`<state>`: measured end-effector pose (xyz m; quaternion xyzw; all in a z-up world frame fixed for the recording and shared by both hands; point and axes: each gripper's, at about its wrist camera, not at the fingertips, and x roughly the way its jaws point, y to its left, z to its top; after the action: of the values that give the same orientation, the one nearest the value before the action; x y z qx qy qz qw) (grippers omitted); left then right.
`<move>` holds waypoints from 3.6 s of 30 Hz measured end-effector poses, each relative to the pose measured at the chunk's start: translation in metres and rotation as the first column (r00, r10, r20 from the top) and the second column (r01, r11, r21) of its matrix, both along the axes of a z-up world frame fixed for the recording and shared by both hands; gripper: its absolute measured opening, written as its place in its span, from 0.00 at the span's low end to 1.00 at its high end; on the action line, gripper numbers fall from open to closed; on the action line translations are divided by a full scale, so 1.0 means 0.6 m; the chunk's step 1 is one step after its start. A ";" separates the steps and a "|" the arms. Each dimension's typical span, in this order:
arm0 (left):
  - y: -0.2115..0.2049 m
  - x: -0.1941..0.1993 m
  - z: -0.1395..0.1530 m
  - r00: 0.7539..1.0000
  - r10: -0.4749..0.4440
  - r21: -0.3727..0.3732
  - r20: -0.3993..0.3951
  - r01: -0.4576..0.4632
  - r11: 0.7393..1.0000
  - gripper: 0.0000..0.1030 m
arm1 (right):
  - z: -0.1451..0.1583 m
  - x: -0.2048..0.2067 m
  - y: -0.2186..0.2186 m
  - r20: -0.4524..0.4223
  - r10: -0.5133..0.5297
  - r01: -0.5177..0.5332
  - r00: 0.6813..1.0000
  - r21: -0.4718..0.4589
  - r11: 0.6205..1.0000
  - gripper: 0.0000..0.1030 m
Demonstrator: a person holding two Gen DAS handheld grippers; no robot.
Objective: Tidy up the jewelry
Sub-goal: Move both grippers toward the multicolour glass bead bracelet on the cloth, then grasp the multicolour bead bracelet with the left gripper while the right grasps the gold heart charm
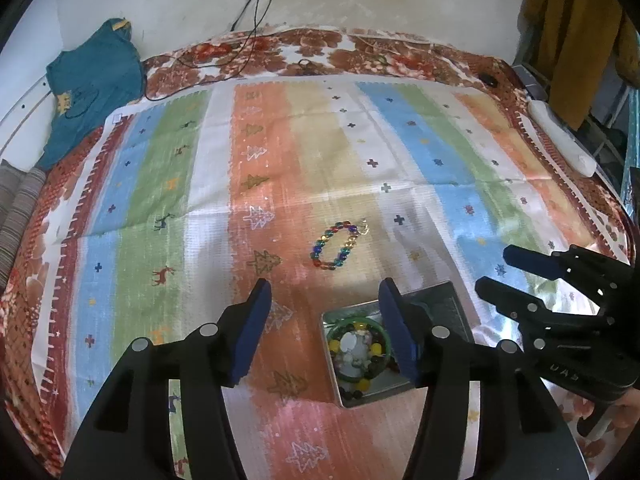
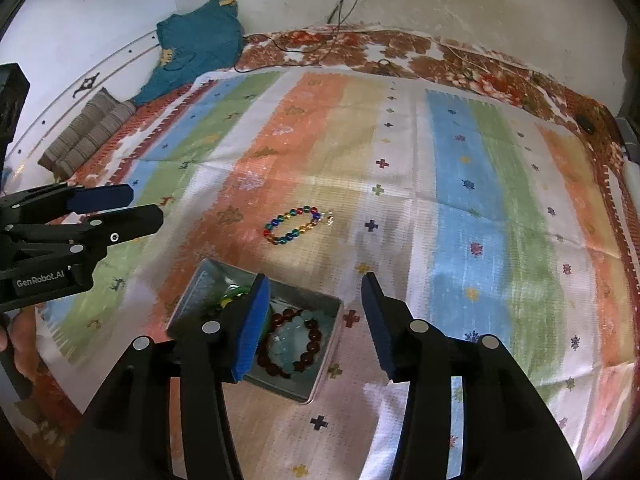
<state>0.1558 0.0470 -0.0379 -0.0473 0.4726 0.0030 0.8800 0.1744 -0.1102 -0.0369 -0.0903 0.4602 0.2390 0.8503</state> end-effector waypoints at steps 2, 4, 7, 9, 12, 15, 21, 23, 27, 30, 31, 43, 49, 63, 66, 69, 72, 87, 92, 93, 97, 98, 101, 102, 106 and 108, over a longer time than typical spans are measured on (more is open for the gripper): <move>-0.001 0.005 -0.002 1.000 0.000 0.013 -0.006 0.000 1.000 0.57 | -0.001 0.006 0.000 -0.004 -0.001 0.001 1.000 0.002 1.000 0.47; -0.007 0.008 -0.001 1.000 -0.011 0.034 -0.001 0.011 0.999 0.64 | -0.001 0.012 0.000 -0.004 0.003 -0.003 1.000 0.000 1.000 0.47; -0.006 0.017 -0.004 1.000 -0.014 0.038 -0.005 0.014 0.999 0.66 | -0.001 0.020 0.001 -0.002 0.005 -0.005 1.000 0.003 1.000 0.50; -0.004 0.026 -0.009 1.000 -0.013 0.037 -0.015 0.014 0.999 0.66 | -0.003 0.025 0.002 -0.006 0.002 -0.002 1.000 0.002 1.000 0.51; 0.002 0.039 -0.017 1.000 -0.010 0.040 -0.020 0.011 0.999 0.66 | -0.006 0.033 0.002 -0.009 -0.001 0.001 1.000 -0.001 1.000 0.54; 0.009 0.050 -0.025 1.000 -0.004 0.037 -0.030 0.005 0.999 0.66 | -0.011 0.044 0.002 -0.021 -0.008 0.008 1.000 -0.002 1.000 0.55; 0.016 0.079 -0.042 0.998 -0.006 0.020 -0.058 0.008 1.000 0.66 | -0.021 0.061 0.008 -0.029 -0.001 0.000 1.000 -0.014 1.000 0.57; 0.013 0.085 -0.046 0.998 -0.018 0.028 -0.063 0.020 0.999 0.66 | -0.025 0.068 0.009 -0.035 -0.002 0.001 0.999 -0.016 1.000 0.57; 0.011 0.097 -0.057 0.997 -0.026 0.055 -0.072 0.030 0.998 0.66 | -0.031 0.079 0.012 -0.044 0.000 -0.001 0.999 -0.020 1.000 0.57; 0.006 0.105 -0.063 0.996 -0.041 0.075 -0.080 0.047 0.996 0.66 | -0.037 0.084 0.019 -0.045 0.013 -0.014 0.999 -0.034 0.999 0.57; 0.006 0.108 -0.064 0.996 -0.046 0.076 -0.083 0.052 0.996 0.66 | -0.039 0.086 0.021 -0.047 0.016 -0.018 0.999 -0.036 0.999 0.57; 0.018 0.159 -0.118 0.984 -0.058 0.073 -0.166 0.071 0.995 0.66 | -0.075 0.122 0.034 -0.081 0.033 -0.038 0.996 -0.062 0.997 0.57; 0.023 0.183 -0.142 0.978 -0.075 0.055 -0.195 0.087 0.995 0.66 | -0.097 0.139 0.051 -0.081 0.062 -0.070 0.995 -0.101 0.992 0.57; 0.024 0.226 -0.209 0.949 -0.104 0.031 -0.299 0.119 0.992 0.49 | -0.130 0.170 0.072 -0.113 0.102 -0.115 0.988 -0.116 0.987 0.57; 0.023 0.229 -0.218 0.944 -0.111 0.029 -0.309 0.126 0.992 0.49 | -0.136 0.176 0.076 -0.119 0.106 -0.120 0.987 -0.117 0.986 0.57; 0.021 0.237 -0.228 0.941 -0.115 0.031 -0.319 0.132 0.991 0.49 | -0.140 0.184 0.077 -0.129 0.105 -0.118 0.986 -0.104 0.988 0.57; 0.023 0.245 -0.243 0.936 -0.112 0.028 -0.333 0.128 0.991 0.48 | -0.145 0.187 0.078 -0.133 0.107 -0.122 0.985 -0.108 0.987 0.57; 0.060 0.253 -0.236 0.949 -0.082 -0.022 -0.306 0.080 0.997 0.09 | -0.176 0.214 0.119 -0.168 0.161 -0.185 0.973 -0.139 0.973 0.57; 0.087 0.247 -0.231 0.952 -0.059 -0.053 -0.301 0.045 0.998 0.09 | -0.191 0.223 0.126 -0.188 0.164 -0.193 0.968 -0.149 0.970 0.57; 0.091 0.248 -0.232 0.951 -0.057 -0.060 -0.305 0.041 0.997 0.09 | -0.193 0.225 0.126 -0.184 0.168 -0.196 0.969 -0.147 0.970 0.57; 0.099 0.247 -0.239 0.948 -0.057 -0.057 -0.313 0.041 0.998 0.09 | -0.202 0.235 0.125 -0.186 0.178 -0.206 0.966 -0.146 0.967 0.52; 0.098 0.247 -0.238 0.948 -0.058 -0.048 -0.314 0.045 0.998 0.09 | -0.203 0.238 0.126 -0.188 0.176 -0.205 0.966 -0.143 0.968 0.52; 0.088 0.240 -0.246 0.947 -0.062 -0.038 -0.317 0.053 0.998 0.09 | -0.204 0.240 0.131 -0.181 0.185 -0.212 0.966 -0.143 0.967 0.51; 0.089 0.241 -0.243 0.946 -0.063 -0.038 -0.318 0.053 0.998 0.09 | -0.204 0.238 0.135 -0.180 0.194 -0.221 0.964 -0.148 0.964 0.50; 0.084 0.253 -0.243 0.945 -0.066 -0.037 -0.320 0.057 0.998 0.09 | -0.210 0.229 0.147 -0.199 0.216 -0.253 0.956 -0.184 0.950 0.34; 0.083 0.256 -0.242 0.945 -0.066 -0.033 -0.320 0.058 0.998 0.09 | -0.209 0.231 0.147 -0.200 0.210 -0.247 0.957 -0.181 0.952 0.22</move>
<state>0.3095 0.0969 -0.1833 -0.0415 0.6105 -0.0225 0.7906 0.3131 -0.0220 -0.1624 -0.2083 0.5428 0.2948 0.7584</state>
